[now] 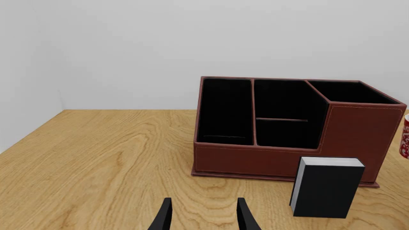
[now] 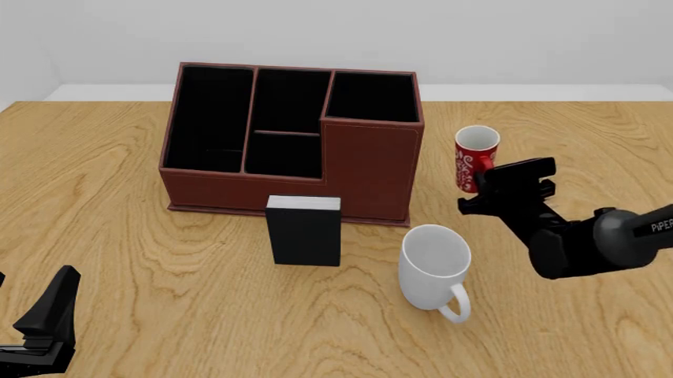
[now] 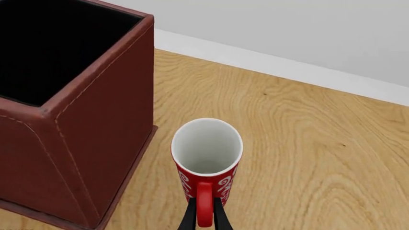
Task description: Pick up the red mug and place it to the right of the caddy.
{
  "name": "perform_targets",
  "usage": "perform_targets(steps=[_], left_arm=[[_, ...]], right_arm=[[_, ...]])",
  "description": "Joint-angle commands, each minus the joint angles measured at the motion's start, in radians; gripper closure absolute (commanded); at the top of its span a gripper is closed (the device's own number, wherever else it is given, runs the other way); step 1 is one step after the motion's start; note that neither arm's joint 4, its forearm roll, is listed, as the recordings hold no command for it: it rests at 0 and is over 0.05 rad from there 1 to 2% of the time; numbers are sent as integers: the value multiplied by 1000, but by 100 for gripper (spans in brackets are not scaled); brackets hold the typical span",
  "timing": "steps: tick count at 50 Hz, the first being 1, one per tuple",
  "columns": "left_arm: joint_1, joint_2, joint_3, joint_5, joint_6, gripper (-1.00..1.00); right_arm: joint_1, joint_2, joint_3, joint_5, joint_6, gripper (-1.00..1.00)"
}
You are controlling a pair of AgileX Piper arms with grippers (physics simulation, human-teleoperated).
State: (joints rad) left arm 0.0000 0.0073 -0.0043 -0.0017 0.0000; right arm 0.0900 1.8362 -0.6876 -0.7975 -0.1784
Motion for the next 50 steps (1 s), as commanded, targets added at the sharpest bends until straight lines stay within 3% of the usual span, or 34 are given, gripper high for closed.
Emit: perform_targets(steps=[1, 21, 50], left_arm=[[0, 0, 0, 0, 0, -100], [0, 0, 0, 0, 0, -100], [0, 0, 0, 0, 0, -100]], right_arm=[[15, 56, -42, -12, 14, 100], [30, 166, -92, -31, 20, 100], [50, 214, -106, -20, 72, 100]])
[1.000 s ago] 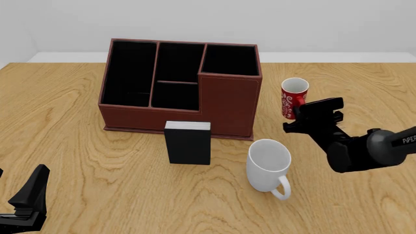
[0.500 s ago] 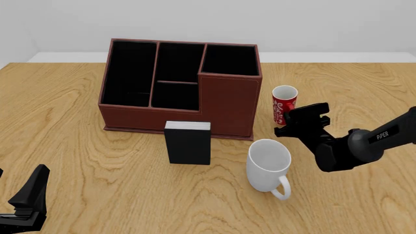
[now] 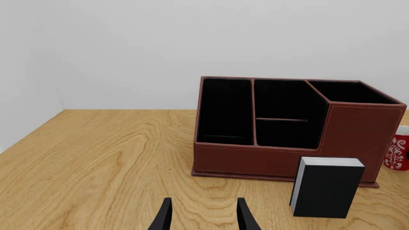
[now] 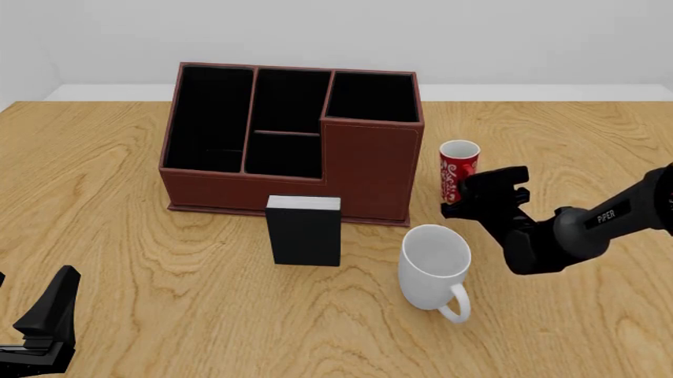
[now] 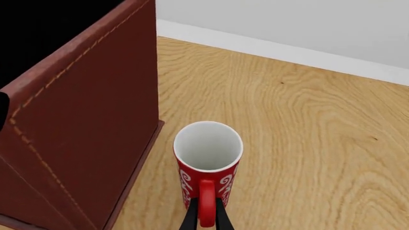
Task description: Pick up the red mug and place it to the right of the caddy.
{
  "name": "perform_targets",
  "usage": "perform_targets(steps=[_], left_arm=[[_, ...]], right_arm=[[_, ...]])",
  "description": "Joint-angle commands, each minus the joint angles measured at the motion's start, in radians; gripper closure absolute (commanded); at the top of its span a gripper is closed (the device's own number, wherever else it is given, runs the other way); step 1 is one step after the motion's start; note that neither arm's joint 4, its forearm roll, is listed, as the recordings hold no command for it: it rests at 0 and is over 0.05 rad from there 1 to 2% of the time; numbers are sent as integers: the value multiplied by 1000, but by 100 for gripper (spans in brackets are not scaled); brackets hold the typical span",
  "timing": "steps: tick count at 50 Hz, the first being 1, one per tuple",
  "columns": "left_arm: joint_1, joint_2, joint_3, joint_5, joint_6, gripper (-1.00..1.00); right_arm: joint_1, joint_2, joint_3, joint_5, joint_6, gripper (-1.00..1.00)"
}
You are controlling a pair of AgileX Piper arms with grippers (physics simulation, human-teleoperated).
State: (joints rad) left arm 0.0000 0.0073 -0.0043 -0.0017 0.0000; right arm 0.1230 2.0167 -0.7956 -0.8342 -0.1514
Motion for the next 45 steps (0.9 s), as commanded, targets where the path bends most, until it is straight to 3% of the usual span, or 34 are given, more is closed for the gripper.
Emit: perform_targets(steps=[1, 4, 5, 7, 45], left_arm=[[0, 0, 0, 0, 0, -100], [0, 0, 0, 0, 0, -100], [0, 0, 0, 0, 0, -100], [0, 0, 0, 0, 0, -100], [0, 0, 0, 0, 0, -100]], right_arm=[[18, 31, 5, 17, 48, 100], [29, 25, 11, 25, 51, 100], [22, 23, 10, 28, 44, -100], [36, 11, 19, 32, 67, -100], [-7, -205, 194, 13, 24, -100]])
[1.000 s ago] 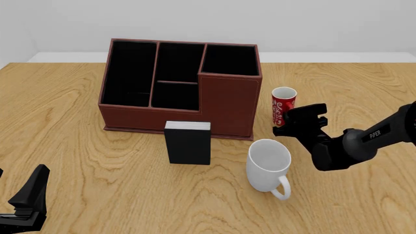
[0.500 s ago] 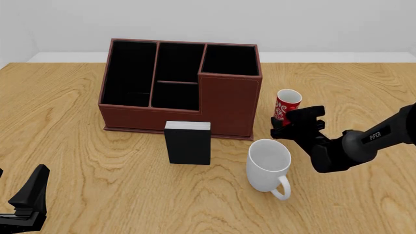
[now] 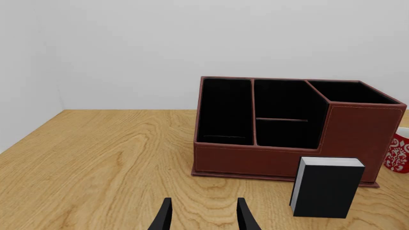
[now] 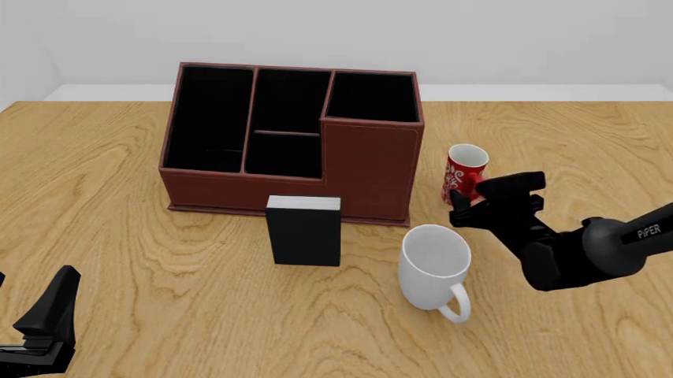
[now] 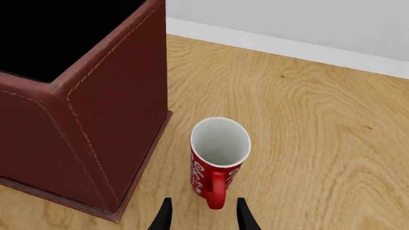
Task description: Pick up the red mug and place it to the right of the caddy.
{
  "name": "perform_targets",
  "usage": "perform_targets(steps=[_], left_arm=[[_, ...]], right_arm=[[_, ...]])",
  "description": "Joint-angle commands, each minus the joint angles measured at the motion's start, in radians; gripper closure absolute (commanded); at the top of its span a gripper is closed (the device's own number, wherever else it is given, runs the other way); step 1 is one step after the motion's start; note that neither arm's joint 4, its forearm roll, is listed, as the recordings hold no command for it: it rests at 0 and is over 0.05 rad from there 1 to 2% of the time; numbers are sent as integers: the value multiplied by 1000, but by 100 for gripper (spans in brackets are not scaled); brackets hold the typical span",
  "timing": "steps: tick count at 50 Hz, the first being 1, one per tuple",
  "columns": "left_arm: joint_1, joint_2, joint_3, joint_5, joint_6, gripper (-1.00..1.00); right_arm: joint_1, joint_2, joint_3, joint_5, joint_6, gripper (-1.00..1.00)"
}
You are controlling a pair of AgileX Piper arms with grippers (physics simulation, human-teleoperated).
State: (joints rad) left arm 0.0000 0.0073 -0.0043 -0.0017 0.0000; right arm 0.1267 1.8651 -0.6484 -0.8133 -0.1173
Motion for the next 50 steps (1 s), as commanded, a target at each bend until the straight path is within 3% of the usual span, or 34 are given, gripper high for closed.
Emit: perform_targets(steps=[1, 13, 30, 41, 50], left_arm=[[0, 0, 0, 0, 0, -100], [0, 0, 0, 0, 0, -100], [0, 0, 0, 0, 0, -100], [0, 0, 0, 0, 0, -100], [0, 0, 0, 0, 0, -100]], right_arm=[[-11, -61, 51, -6, -10, -100], [-8, -188, 110, 33, -7, -100], [-2, -433, 199, 162, 1, -100], [-12, -669, 251, 315, 8, -100], [-7, -922, 272, 524, 3, -100]])
